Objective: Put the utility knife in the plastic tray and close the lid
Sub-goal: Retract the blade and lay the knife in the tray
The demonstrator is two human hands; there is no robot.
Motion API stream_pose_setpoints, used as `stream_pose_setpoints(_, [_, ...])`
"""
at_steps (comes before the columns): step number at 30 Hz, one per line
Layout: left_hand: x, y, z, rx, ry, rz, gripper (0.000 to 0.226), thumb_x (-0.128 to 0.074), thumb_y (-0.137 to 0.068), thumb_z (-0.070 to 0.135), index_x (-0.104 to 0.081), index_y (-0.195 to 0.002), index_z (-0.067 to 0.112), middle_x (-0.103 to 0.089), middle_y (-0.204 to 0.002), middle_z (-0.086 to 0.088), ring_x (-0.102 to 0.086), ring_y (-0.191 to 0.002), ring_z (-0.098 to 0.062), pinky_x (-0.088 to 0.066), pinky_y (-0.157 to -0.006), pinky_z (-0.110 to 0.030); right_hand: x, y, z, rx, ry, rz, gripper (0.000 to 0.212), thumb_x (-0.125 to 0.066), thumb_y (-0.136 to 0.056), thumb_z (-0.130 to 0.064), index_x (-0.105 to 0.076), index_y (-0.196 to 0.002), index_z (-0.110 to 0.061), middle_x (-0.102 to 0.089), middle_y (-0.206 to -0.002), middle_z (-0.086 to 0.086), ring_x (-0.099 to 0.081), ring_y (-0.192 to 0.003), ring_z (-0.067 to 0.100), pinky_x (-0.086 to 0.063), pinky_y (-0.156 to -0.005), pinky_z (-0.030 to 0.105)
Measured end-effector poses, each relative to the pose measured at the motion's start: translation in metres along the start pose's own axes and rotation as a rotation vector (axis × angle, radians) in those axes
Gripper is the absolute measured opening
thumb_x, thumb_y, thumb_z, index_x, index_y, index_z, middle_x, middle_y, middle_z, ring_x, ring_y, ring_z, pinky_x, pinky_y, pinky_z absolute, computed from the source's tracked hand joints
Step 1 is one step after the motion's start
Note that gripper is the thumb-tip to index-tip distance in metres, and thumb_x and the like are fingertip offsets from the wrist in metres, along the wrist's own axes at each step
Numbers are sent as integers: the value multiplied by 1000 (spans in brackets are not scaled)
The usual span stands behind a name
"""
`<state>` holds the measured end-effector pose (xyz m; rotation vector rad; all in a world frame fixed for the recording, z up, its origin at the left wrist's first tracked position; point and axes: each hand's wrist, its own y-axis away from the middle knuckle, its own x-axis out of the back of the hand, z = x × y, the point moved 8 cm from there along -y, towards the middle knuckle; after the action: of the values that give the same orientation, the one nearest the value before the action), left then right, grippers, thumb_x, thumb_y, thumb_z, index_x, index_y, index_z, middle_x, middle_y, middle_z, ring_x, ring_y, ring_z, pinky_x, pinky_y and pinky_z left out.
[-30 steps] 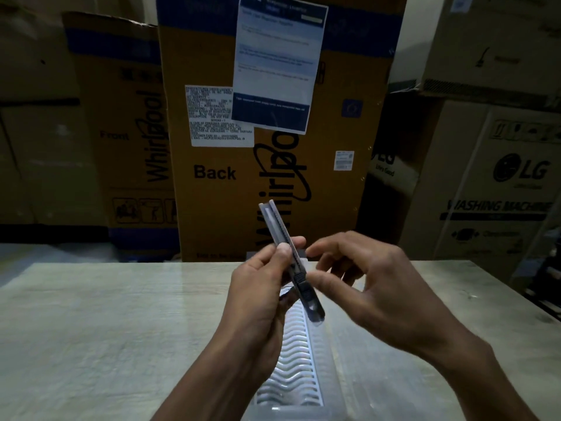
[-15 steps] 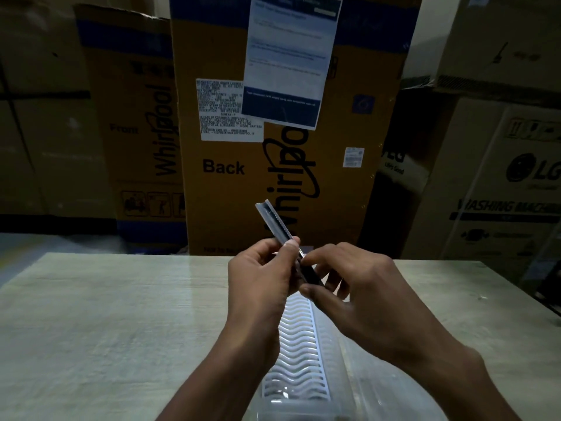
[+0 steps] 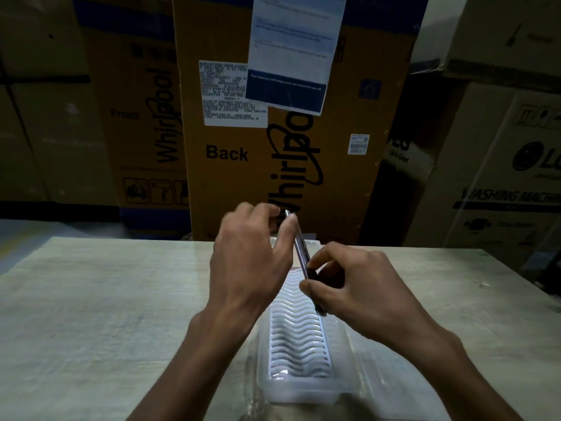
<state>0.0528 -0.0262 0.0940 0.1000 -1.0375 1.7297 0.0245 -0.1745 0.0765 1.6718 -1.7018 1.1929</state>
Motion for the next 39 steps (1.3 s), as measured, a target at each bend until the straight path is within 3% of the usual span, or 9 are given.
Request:
stream_pose_setpoints(4, [-3,-6,-4,-154,-130,-55,60,-40,-94,56,-50,-140,20,-44,-151,-4,-23,-150,-18,-24,-119,-36,-30,0,10,-111,57,-104,27,-74,-87,-36,-67,-110,-25,-77,-94,-2,-73,-67,4,-62,-74,25])
stream_pose_setpoints(8, [-12,-4,-4,-238,-258,-102,72,-29,-93,63,-33,-152,21,-11,-169,-3,13,-156,-17,-1,-125,-39,-62,4,15,-131,137,-205,25,-73,-87,-38,-71,-105,-21,-78,-92,2,-73,-79,14,-62,-78,36])
stream_pose_setpoints(10, [-15,-3,-6,-238,-304,-98,76,-25,-92,65,-27,-154,21,-1,-170,-4,20,-154,-19,5,-125,-40,-71,6,16,-127,218,-227,27,-70,-89,-39,-69,-105,-17,-76,-97,4,-69,-85,19,-55,-71,30])
stream_pose_setpoints(13, [-14,-4,-9,-181,-355,-64,78,-20,-92,65,-26,-155,19,3,-170,-8,23,-154,-25,6,-125,-46,-75,8,15,-128,309,-221,26,-65,-94,-34,-65,-112,-15,-69,-112,8,-59,-86,23,-31,-54,21])
stream_pose_setpoints(17, [-10,-5,-13,-124,-388,-41,80,-18,-90,64,-26,-154,17,2,-170,-13,23,-153,-30,8,-124,-50,-78,8,13,-126,359,-214,25,-60,-97,-24,-62,-119,-11,-64,-119,12,-63,-102,28,-35,-64,25])
stream_pose_setpoints(22, [-11,-4,-14,-105,-368,-59,78,-23,-91,63,-26,-154,17,0,-170,-12,22,-153,-30,9,-123,-50,-84,6,16,-136,359,-213,26,-64,-95,-24,-64,-118,-12,-67,-118,11,-67,-98,27,-47,-72,28])
stream_pose_setpoints(27, [-13,-4,-16,-77,-364,-93,74,-34,-96,58,-20,-156,17,3,-170,-11,23,-153,-29,10,-124,-50,-79,5,11,-116,341,-197,27,-61,-96,-41,-66,-105,-16,-68,-107,9,-54,-71,16,-29,-53,21])
stream_pose_setpoints(33, [-16,-7,-21,-27,-265,-145,75,-39,-96,56,-15,-157,20,5,-170,-6,21,-154,-24,4,-126,-47,-23,-10,14,-134,99,-25,30,-63,-93,-46,-73,-106,-20,-78,-92,4,-71,-75,14,-58,-80,32])
stream_pose_setpoints(39, [-20,-6,-22,-32,-254,-172,74,-39,-96,56,-16,-157,21,11,-170,-6,24,-153,-24,4,-124,-46,12,-21,70,-241,160,95,13,-59,-98,-30,-67,-96,-19,-69,-83,-1,-67,-74,13,-59,-73,35])
